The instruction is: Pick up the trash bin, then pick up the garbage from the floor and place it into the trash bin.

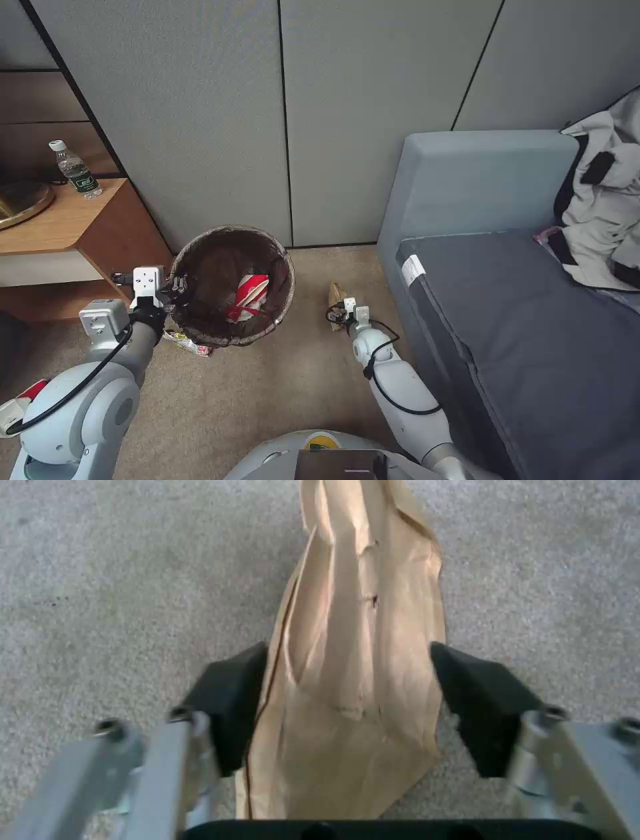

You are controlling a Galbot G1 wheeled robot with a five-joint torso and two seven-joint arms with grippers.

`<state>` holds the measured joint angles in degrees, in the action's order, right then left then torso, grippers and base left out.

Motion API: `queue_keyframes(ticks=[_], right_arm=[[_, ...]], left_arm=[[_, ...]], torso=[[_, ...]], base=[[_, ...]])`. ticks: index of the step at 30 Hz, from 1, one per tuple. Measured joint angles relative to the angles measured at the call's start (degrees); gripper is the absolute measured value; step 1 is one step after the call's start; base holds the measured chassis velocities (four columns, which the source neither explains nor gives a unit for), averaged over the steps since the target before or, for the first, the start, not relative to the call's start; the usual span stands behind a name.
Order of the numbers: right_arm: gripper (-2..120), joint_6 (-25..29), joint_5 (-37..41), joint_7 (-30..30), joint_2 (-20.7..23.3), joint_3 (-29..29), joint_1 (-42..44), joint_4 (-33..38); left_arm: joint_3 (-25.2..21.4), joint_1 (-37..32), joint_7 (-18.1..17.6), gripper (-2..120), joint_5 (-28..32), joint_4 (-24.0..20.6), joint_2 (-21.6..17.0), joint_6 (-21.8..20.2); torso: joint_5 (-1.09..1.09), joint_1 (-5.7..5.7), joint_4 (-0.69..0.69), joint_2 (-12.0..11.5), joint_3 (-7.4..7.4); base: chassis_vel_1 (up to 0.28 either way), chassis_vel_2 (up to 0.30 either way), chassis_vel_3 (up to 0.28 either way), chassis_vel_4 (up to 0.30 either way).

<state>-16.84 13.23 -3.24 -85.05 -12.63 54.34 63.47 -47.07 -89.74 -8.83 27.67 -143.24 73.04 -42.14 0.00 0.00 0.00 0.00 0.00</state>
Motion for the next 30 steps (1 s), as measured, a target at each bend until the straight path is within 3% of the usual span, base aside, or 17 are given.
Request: queue_keyframes(ticks=[16,30], right_arm=[[0,0.3,0.0,0.4,0.0,-0.1,0.0,-1.2],[0,0.6,0.1,0.5,0.4,-0.8,0.1,-0.9]], left_arm=[[0.0,0.0,0.0,2,0.0,0.0,0.0,0.0],[0.0,-0.1,0.0,2,0.2,0.0,-0.2,0.0]], torso=[[0.0,0.0,0.0,0.0,0.0],[0.0,0.0,0.0,0.0,0.0]], base=[[0.0,0.0,0.0,0.0],[0.0,0.0,0.0,0.0]])
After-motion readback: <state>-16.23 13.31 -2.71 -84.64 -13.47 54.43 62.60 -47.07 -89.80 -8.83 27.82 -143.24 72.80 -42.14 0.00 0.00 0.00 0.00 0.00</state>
